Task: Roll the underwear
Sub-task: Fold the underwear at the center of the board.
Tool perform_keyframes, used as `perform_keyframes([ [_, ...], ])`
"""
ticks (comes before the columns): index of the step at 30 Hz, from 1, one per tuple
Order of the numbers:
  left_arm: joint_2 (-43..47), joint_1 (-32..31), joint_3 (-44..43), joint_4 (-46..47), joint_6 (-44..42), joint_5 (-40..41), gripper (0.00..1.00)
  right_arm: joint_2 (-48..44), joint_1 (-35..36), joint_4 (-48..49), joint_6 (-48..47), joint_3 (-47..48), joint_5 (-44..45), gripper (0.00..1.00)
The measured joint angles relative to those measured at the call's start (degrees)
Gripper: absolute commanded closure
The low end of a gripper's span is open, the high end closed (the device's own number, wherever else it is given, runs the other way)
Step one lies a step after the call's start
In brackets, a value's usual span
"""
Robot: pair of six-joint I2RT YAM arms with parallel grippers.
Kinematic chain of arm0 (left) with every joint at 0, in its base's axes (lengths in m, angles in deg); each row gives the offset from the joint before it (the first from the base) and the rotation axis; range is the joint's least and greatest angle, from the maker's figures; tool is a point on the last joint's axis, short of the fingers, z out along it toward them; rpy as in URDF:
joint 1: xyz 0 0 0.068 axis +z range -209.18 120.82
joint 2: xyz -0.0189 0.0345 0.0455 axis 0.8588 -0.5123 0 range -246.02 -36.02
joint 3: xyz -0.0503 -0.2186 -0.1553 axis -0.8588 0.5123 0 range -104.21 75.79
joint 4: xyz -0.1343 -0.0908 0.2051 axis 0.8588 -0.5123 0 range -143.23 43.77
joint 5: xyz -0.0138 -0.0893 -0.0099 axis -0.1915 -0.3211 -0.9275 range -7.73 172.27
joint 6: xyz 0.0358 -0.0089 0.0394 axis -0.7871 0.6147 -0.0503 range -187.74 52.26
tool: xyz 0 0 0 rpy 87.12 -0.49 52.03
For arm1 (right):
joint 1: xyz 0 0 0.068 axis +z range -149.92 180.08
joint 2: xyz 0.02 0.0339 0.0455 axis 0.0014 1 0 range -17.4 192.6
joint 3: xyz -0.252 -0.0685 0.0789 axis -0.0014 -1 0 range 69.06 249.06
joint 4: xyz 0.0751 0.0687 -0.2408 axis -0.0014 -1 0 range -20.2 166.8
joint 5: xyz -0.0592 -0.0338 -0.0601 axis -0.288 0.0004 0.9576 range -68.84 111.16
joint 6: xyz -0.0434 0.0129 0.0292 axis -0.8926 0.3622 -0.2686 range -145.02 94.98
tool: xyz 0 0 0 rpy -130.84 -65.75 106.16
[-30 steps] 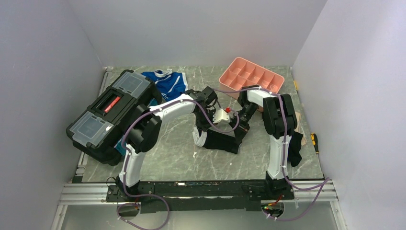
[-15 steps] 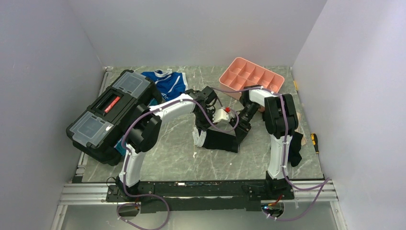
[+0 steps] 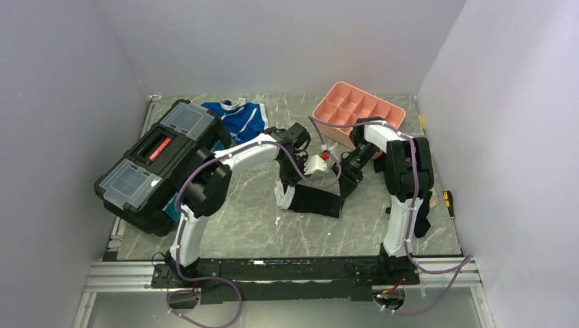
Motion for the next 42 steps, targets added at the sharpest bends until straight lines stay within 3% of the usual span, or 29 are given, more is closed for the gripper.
perform_keyframes([
  [11, 0.0, -1.1, 0.0, 1.7, 0.0, 0.0, 1.00, -4.4, -3.2, 0.1, 0.1, -1.4, -3.2, 0.60],
  [30, 0.0, -1.2, 0.0, 3.8, 1.5, 1.6, 1.00, -4.8, -2.0, -1.0, -1.5, -5.2, -13.8, 0.62],
  [42, 0.0, -1.2, 0.0, 4.1, 1.7, 2.1, 1.00, 1.7, -1.4, 0.2, -1.4, -6.8, -14.6, 0.63],
])
